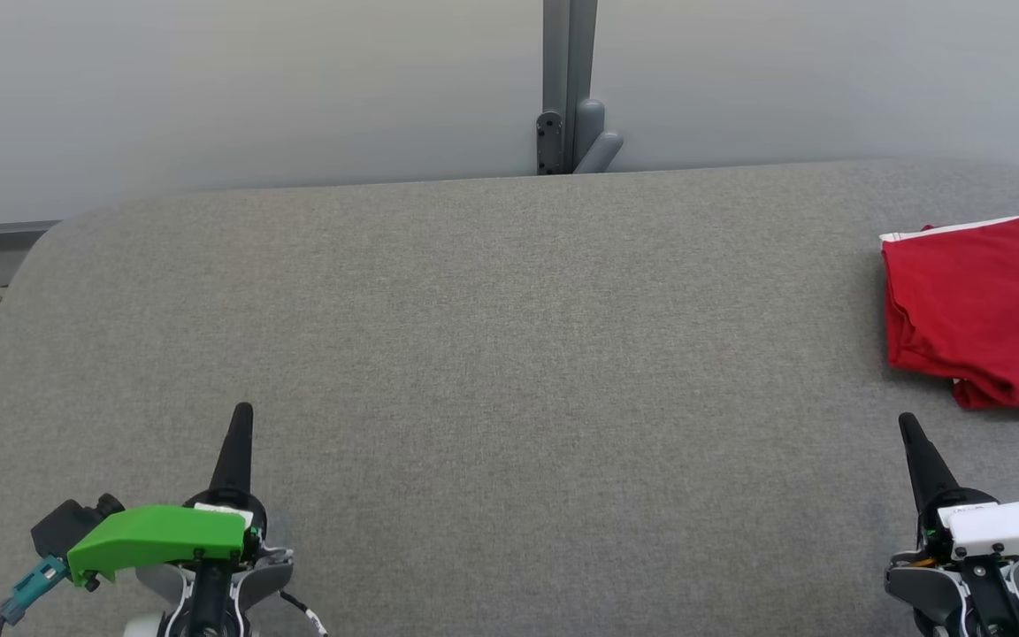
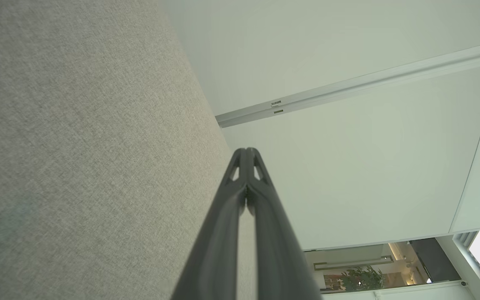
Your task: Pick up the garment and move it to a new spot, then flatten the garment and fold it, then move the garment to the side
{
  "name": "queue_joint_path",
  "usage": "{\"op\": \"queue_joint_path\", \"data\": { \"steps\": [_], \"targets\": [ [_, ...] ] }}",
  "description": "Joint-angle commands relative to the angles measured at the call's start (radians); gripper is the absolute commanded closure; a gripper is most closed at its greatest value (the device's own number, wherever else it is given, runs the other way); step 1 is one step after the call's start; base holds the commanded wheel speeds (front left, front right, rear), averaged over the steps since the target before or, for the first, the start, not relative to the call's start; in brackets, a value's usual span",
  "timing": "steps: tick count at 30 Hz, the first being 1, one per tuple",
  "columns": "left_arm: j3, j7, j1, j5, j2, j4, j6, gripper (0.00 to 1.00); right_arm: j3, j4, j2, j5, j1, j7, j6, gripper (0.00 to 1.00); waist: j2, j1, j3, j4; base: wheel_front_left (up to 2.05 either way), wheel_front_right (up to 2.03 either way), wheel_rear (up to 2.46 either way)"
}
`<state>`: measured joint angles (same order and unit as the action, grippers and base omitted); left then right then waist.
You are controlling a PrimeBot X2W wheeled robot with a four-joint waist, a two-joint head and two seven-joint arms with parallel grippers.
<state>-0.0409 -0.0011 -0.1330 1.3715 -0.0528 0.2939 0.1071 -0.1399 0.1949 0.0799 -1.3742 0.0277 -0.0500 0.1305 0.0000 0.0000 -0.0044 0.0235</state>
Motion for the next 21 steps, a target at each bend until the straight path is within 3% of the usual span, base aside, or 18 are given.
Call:
{"op": "queue_joint_path", "data": {
  "steps": [1, 21],
  "targets": [
    [0.004, 0.006, -0.025, 0.022, -0.003, 0.001, 0.009, 1.0, -0.008, -0.001, 0.003, -0.025, 0.021, -0.008, 0.0, 1.0, 0.0, 0.0, 0.0, -0.001, 0.0, 0.0, 0.0],
    [0.017, 0.043, -0.062, 0.173, 0.0, 0.031, 0.019, 1.0, -0.05, 0.018, -0.002, -0.173, 0.043, -0.058, 0.0, 1.0, 0.0, 0.0, 0.006, -0.015, 0.0, 0.0, 0.0]
  ]
}}
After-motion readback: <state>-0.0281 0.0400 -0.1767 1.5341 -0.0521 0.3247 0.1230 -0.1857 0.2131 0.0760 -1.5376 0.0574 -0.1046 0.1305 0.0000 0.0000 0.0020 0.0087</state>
